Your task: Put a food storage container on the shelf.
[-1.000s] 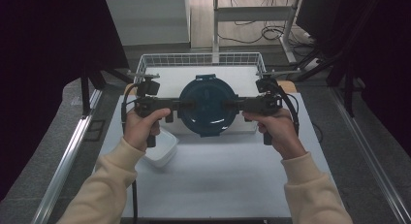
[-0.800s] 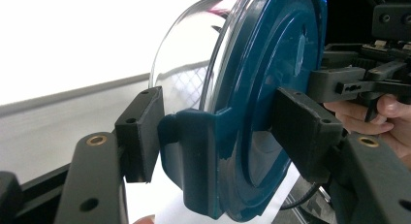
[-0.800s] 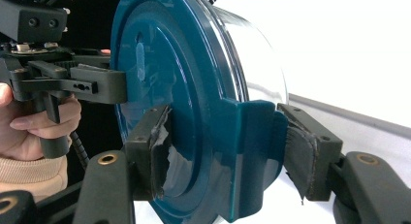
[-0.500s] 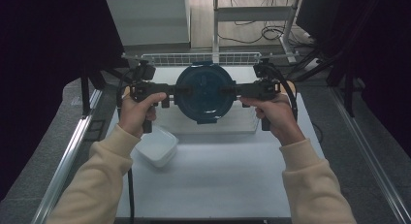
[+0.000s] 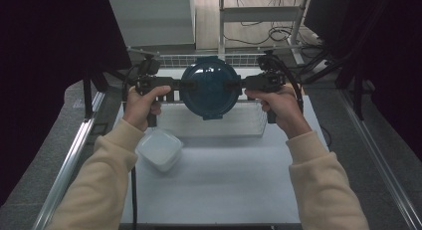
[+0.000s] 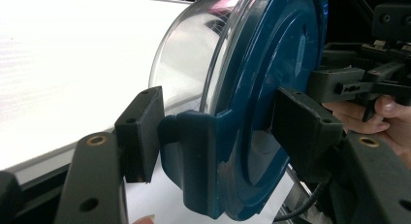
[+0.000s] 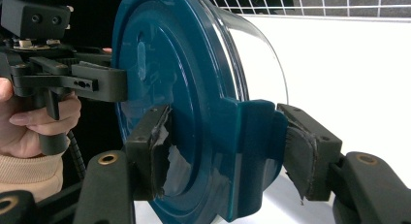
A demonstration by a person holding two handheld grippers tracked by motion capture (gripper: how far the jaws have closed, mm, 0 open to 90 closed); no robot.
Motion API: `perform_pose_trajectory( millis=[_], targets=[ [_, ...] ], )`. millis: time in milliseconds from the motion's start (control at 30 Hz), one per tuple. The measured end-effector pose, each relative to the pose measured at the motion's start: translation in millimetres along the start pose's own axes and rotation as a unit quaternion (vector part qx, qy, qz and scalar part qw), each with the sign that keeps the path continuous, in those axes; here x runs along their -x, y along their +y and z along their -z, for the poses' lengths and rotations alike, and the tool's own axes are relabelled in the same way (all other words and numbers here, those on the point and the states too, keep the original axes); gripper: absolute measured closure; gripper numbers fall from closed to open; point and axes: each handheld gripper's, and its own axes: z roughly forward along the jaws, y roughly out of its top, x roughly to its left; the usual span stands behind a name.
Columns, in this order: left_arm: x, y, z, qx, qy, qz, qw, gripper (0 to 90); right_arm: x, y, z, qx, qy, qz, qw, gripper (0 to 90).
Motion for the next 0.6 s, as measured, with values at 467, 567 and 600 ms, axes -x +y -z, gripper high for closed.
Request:
perform_pose_trajectory(
  millis=[467, 567, 600],
  targets=[
    [-11.1, 22.0, -4.5, -0.003, 0.008, 0.005, 1.0, 36.8, 12.1, 17.8, -10.7, 0.001, 0.005, -0.008, 1.0, 39.9],
    [-14.0, 26.4, -4.6, -0.003, 0.008, 0.005, 0.9999, 36.8, 14.1, 22.2, -13.8, 0.0, 0.006, -0.011, 0.9999, 39.9],
    [-15.2, 27.9, -4.6, -0.004, 0.006, 0.007, 0.9999, 36.8, 14.3, 23.8, -14.4, 0.0, 0.005, -0.011, 0.9999, 39.9]
  ],
)
